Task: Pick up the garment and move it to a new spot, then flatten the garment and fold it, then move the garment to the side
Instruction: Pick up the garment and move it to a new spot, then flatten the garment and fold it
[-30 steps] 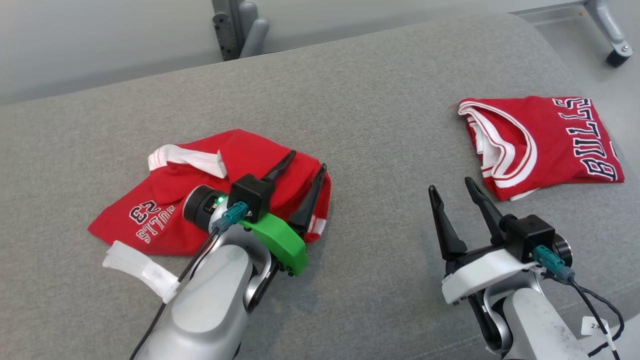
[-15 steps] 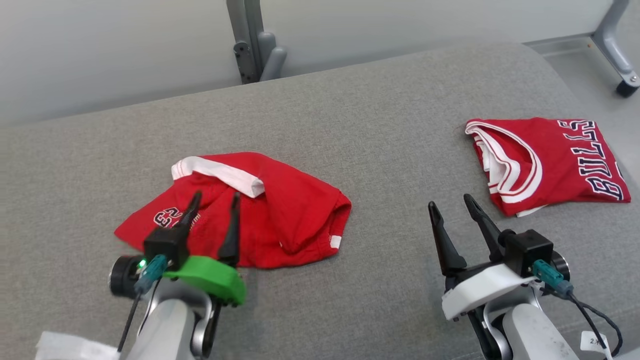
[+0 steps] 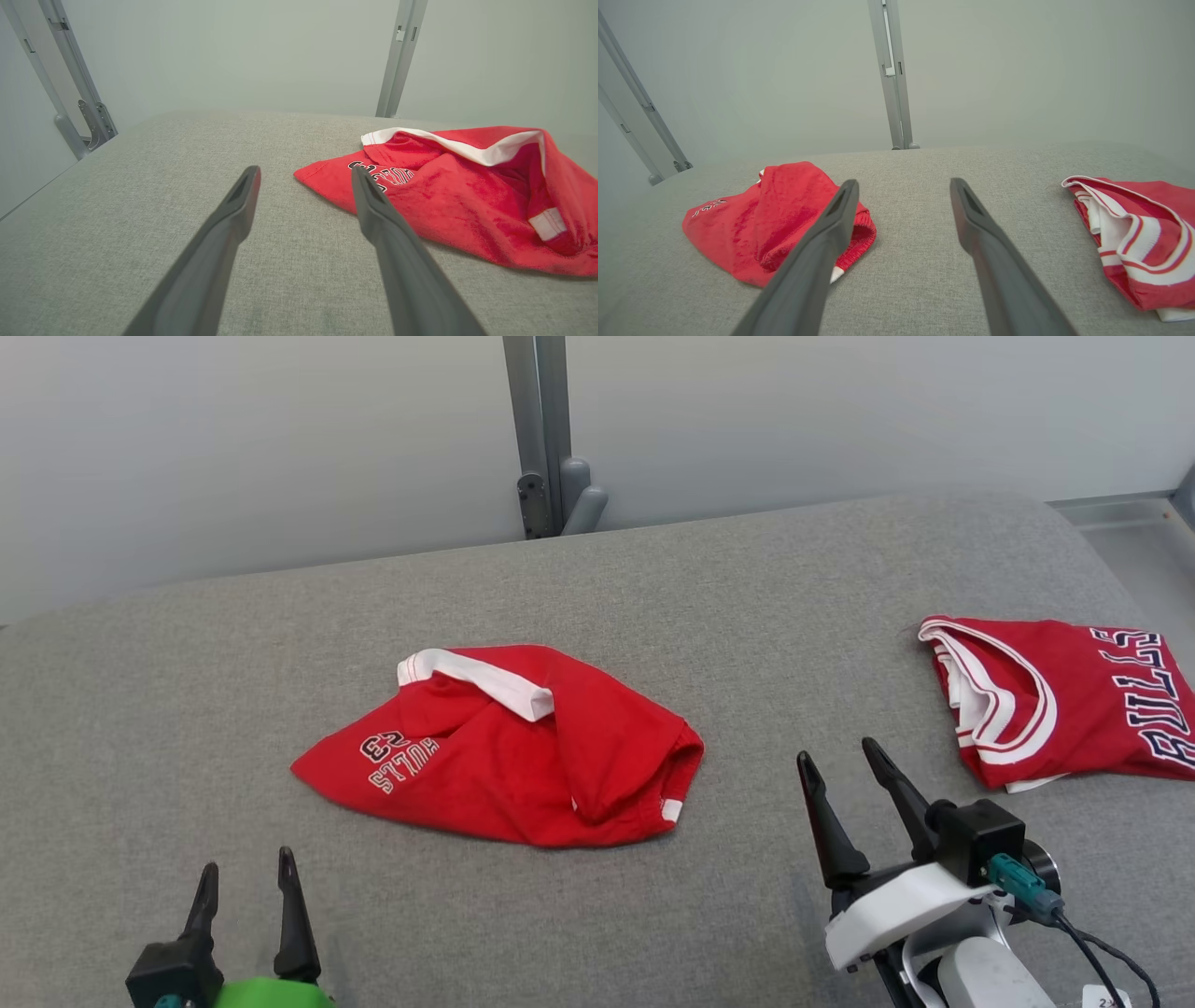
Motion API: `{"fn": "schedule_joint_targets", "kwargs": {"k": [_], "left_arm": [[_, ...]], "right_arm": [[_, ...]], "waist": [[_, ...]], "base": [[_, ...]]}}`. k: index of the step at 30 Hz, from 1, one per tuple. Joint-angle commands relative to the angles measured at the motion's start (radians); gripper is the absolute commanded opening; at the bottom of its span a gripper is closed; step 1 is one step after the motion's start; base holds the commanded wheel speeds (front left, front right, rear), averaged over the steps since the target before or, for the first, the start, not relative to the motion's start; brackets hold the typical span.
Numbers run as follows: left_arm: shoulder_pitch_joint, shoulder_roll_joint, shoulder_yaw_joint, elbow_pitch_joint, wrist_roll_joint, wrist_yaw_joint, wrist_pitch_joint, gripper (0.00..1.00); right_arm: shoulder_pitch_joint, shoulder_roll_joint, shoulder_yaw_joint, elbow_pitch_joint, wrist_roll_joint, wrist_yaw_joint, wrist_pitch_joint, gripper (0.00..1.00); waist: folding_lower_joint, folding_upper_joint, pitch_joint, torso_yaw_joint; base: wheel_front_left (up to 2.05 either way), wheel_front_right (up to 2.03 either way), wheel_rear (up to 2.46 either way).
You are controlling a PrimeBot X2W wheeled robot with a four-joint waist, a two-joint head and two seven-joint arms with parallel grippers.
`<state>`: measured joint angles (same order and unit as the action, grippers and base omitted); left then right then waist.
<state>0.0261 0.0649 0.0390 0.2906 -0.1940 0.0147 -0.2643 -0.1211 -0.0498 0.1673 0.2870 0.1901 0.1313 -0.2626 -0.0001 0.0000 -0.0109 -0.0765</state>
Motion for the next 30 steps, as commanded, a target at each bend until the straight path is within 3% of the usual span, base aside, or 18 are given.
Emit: {"fn": "schedule_joint_targets", "kwargs": {"k": [1, 9, 17, 22, 30], "left_arm": [[0.022, -0.004, 0.010, -0.008, 0.008, 0.001, 0.001, 1.00], [0.085, -0.012, 0.048, -0.032, 0.038, -0.005, 0.001, 1.00], [0.071, -0.013, 0.019, -0.025, 0.002, 0.007, 0.001, 1.00], [0.050, -0.013, -0.013, -0.013, -0.010, -0.005, 0.001, 1.00], [0.037, -0.012, -0.083, 0.007, -0.018, -0.012, 0.001, 1.00]], "right_arm": [[0.020, -0.003, -0.002, 0.003, -0.003, -0.001, -0.003, 1.00], [0.039, -0.002, -0.012, 0.016, -0.010, -0.001, -0.003, 1.00], [0.038, -0.002, -0.005, 0.025, -0.026, -0.001, -0.003, 1.00], [0.005, -0.002, 0.071, 0.031, -0.018, -0.001, -0.003, 1.00], [-0.072, -0.003, 0.179, 0.110, -0.008, -0.001, -0.003, 1.00]], "waist": [[0.0001, 0.0000, -0.011, 0.009], [0.0001, 0.0000, -0.025, -0.001], [0.0001, 0.0000, -0.021, 0.000], [0.0001, 0.0000, 0.001, 0.045], [0.0001, 0.0000, 0.031, 0.174]], "base": [[0.00, 0.00, 0.00], [0.00, 0.00, 0.00], [0.00, 0.00, 0.00], [0.00, 0.00, 0.00], [0.00, 0.00, 0.00]]}}
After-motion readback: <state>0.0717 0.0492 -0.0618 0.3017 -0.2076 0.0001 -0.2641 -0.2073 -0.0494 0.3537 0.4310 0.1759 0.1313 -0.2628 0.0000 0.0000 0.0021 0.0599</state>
